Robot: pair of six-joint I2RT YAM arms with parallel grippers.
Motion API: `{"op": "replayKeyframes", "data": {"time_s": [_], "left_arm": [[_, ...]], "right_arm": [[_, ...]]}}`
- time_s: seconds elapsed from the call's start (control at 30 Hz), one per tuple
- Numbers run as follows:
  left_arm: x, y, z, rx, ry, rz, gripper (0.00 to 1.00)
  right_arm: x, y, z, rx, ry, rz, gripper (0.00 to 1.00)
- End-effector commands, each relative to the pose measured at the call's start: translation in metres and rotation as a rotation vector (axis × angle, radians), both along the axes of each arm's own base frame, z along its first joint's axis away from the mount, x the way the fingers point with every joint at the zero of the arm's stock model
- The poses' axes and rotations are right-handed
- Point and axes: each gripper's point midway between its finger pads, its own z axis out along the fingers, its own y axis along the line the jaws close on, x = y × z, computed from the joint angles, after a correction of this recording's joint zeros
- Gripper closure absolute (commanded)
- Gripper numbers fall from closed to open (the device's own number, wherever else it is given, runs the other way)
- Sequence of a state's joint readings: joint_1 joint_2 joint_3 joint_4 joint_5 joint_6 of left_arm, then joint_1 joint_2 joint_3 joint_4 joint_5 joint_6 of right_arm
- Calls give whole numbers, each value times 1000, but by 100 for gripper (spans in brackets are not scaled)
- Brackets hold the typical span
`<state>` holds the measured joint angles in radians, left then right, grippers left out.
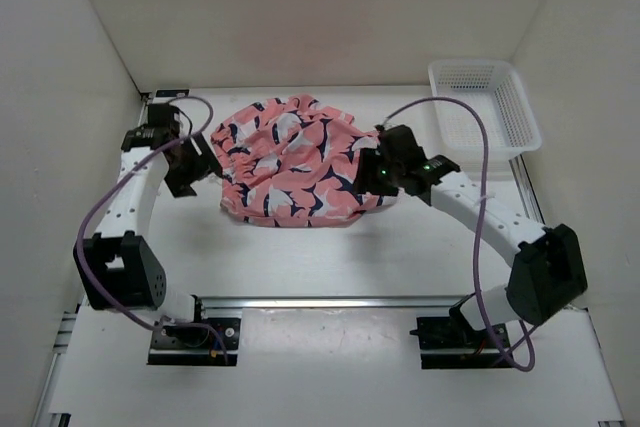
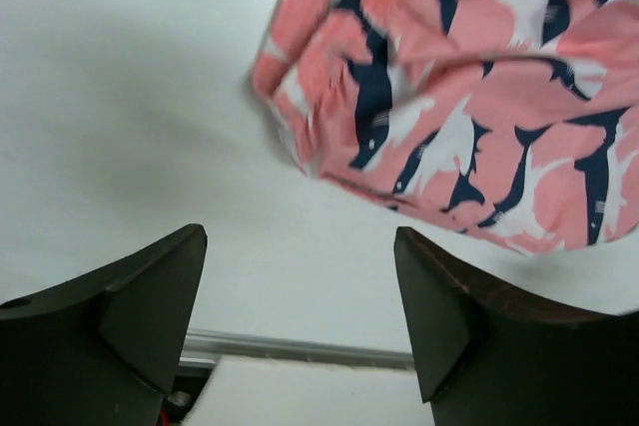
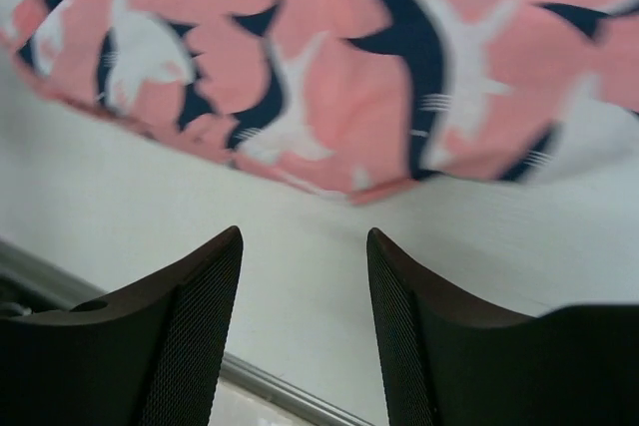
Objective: Fold and stack the shorts
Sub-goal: Flatten the shorts out
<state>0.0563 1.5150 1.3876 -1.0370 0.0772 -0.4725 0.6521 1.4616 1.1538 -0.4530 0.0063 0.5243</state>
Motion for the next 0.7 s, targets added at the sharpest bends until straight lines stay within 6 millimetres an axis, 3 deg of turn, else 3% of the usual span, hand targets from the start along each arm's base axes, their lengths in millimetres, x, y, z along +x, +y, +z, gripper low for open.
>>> {"op": "replayKeyframes", "data": {"time_s": [0.0,0.13,0.2,0.4,0.43,0.47,0.5,0.57,0.67], "left_arm": [[-6,-22,-24,-116,-11,-14,11],[-3,-34,-66,-143,104,-49,18],[5,-34,-72,-144,112,-49,18],[5,-35,-114,-117,222,-42,21],[7,-34,-119,-108,227,-39,24],[7,-34,-129,-109,249,-37,31],[11,-34,-130,-106,246,-46,57],[15,-30,-130,-88,240,-41,90],[20,-31,-117,-90,202,-34,90]], "right_arm": [[-12,-31,-25,13,105,-75,41],[-2,-57,-29,42,124,-145,38],[-1,-69,-27,38,120,-169,37],[2,-101,-35,119,197,-266,34],[-2,-103,-44,141,241,-283,34],[-5,-97,-47,200,292,-280,33],[0,-99,-48,240,305,-299,33],[0,-94,-61,304,386,-334,33],[9,-80,-65,377,413,-336,31]]}}
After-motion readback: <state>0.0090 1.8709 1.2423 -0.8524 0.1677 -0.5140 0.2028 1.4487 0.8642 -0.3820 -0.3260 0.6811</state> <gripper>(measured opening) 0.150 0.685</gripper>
